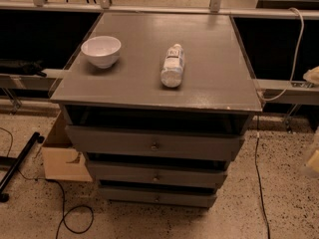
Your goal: Open middle drawer
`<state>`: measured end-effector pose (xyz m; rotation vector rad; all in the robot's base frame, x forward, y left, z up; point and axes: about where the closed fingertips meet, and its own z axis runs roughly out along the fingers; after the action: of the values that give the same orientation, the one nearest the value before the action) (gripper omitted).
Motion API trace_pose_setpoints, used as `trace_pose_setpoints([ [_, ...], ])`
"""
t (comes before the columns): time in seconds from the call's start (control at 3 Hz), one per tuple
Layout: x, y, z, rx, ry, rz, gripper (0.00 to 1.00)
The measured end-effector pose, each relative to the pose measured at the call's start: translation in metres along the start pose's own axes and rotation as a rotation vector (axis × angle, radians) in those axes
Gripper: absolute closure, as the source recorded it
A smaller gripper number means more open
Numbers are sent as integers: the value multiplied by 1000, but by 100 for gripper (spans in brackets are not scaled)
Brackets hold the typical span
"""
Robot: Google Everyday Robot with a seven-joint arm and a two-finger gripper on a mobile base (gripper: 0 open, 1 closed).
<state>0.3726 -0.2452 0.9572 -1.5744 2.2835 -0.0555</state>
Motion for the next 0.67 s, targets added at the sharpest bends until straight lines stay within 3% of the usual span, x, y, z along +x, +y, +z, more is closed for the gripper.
trace_pose_setpoints([
  [0.67,1,42,47,-105,-33,32,0],
])
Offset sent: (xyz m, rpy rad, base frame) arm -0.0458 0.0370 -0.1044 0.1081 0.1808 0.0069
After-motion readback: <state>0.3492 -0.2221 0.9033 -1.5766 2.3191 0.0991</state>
